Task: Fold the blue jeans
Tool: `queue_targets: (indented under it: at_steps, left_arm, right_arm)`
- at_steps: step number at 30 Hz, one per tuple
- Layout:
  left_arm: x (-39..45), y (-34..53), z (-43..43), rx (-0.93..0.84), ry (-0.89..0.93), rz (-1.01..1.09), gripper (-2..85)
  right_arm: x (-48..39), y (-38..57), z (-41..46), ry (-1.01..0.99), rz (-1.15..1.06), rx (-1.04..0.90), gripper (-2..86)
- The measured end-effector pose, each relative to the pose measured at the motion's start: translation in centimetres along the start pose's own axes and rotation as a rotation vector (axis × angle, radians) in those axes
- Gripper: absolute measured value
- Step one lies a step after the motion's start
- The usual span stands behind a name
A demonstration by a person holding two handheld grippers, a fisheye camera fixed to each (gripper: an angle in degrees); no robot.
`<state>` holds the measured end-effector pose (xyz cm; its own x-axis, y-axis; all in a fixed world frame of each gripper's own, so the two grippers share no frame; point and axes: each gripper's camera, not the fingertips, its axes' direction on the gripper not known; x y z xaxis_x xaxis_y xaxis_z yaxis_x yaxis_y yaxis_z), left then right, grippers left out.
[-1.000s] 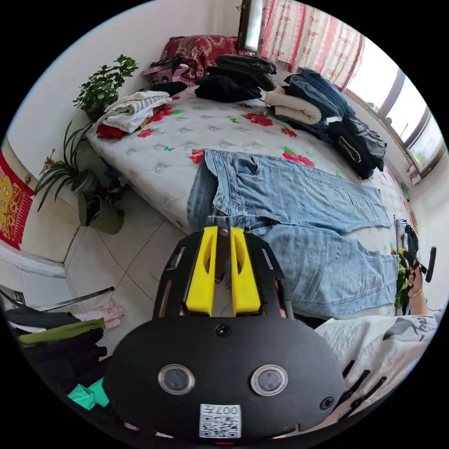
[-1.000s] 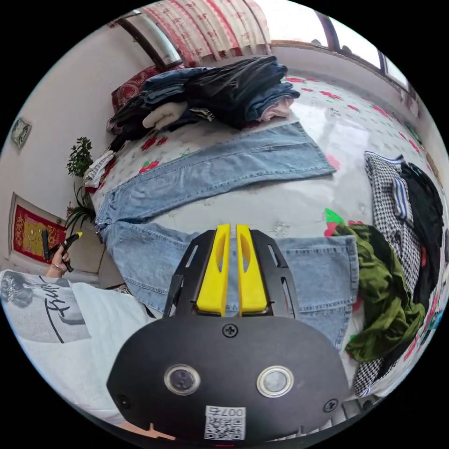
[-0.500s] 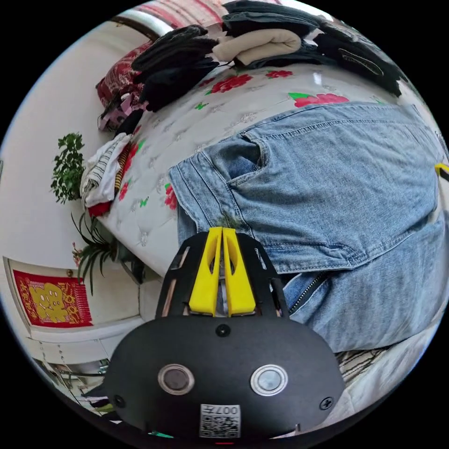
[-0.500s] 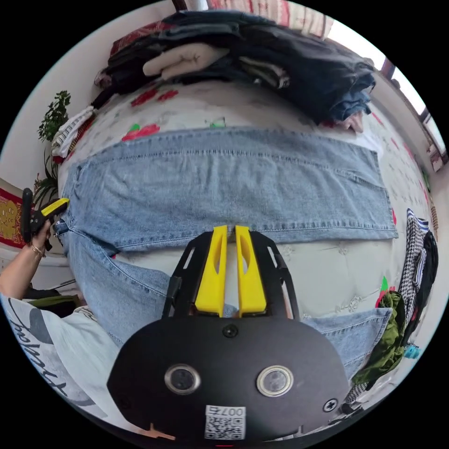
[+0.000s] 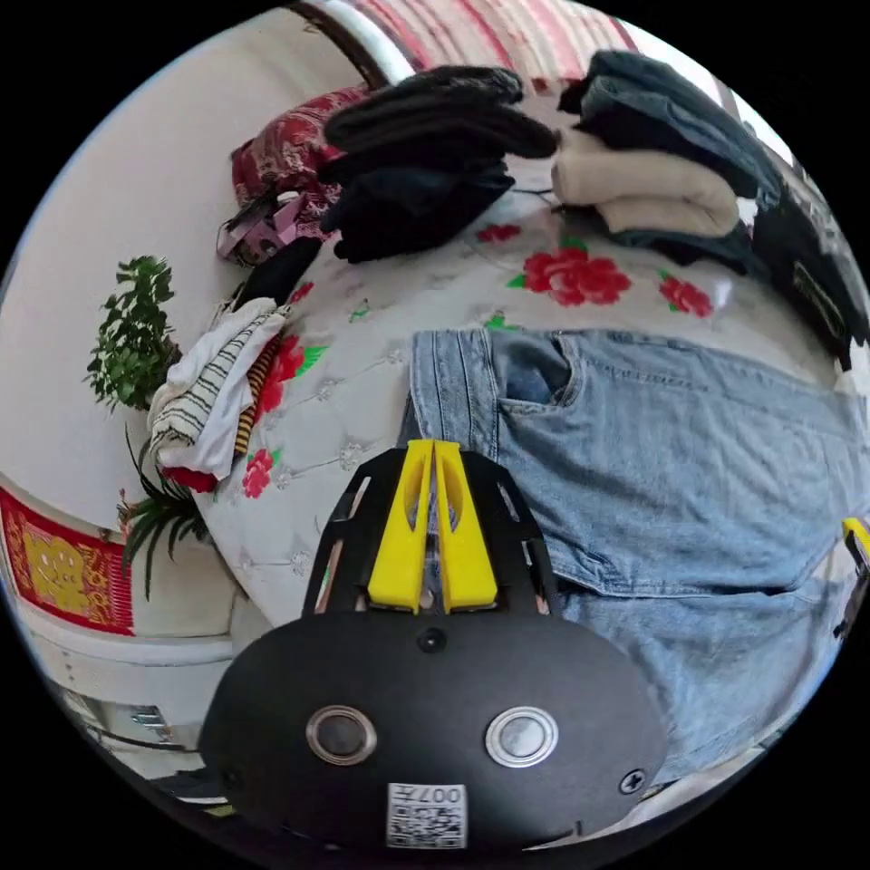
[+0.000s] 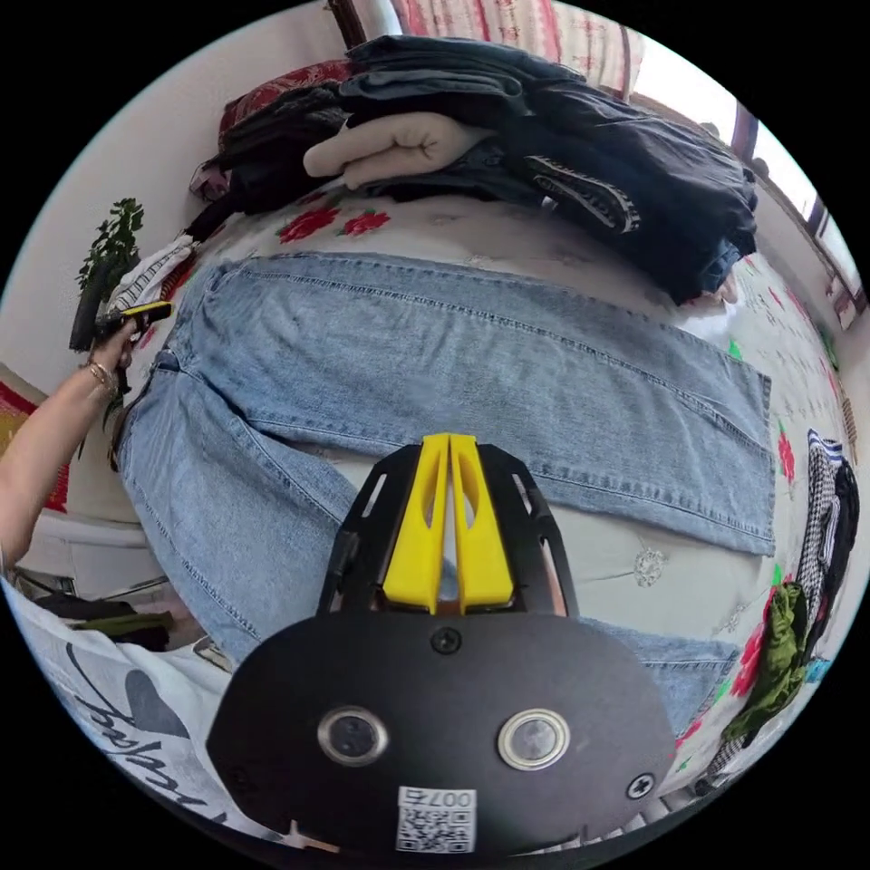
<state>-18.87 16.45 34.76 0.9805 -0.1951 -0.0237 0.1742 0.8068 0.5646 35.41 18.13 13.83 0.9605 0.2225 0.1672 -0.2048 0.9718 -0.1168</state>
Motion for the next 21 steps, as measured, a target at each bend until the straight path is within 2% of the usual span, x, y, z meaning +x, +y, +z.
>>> queue_targets:
  at_steps: [2, 5, 6, 8, 9, 10, 11, 13, 14, 18, 21]
  left_arm:
    - [-1.9, 3.7, -3.5, 0.071, 0.083, -0.097, -1.0]
    - [-2.8, 10.1, -6.2, 0.053, 0.111, -0.189, -1.0]
    - [-2.9, 11.4, -6.4, 0.042, 0.124, -0.195, -1.0]
    - [-3.0, 15.6, -6.0, -0.079, 0.137, -0.207, -0.9]
    - [-3.2, 16.5, -5.8, -0.119, 0.125, -0.22, -0.9]
    - [-3.9, 18.1, -5.7, -0.172, 0.105, -0.252, -0.9]
    - [-4.7, 19.5, -6.1, -0.18, 0.106, -0.275, -0.9]
    - [-6.3, 21.2, -6.9, -0.174, 0.115, -0.345, -0.8]
    - [-7.6, 22.3, -7.1, -0.175, 0.151, -0.404, -0.7]
    - [-11.6, 25.3, -6.3, -0.208, 0.255, -0.62, 1.2]
    - [-14.3, 27.3, -4.5, -0.251, 0.371, -0.764, 7.4]
  right_arm:
    - [2.6, 0.3, -1.7, 0.067, 0.048, 0.058, -0.2]
    - [8.4, 1.1, -2.8, 0.226, 0.169, 0.058, -0.2]
    - [10.9, 1.7, -2.7, 0.225, 0.221, 0.028, -0.3]
    - [13.8, 2.8, -1.5, 0.207, 0.262, -0.051, -0.3]
    - [15.2, 3.6, 0.3, 0.199, 0.253, -0.173, -0.2]
    - [15.3, 4.1, -0.1, 0.179, 0.196, -0.115, -0.2]
    - [15.8, 4.8, -0.1, 0.25, 0.194, -0.131, -0.2]
    - [16.6, 5.3, -0.7, 0.257, 0.218, -0.143, -0.1]
    - [17.4, 5.5, -1.0, 0.251, 0.286, -0.179, 0.1]
    - [17.7, 9.8, -5.9, 0.011, 0.355, 0.007, 1.5]
    - [16.9, 15.1, -8.9, -0.123, 0.358, 0.074, 4.5]
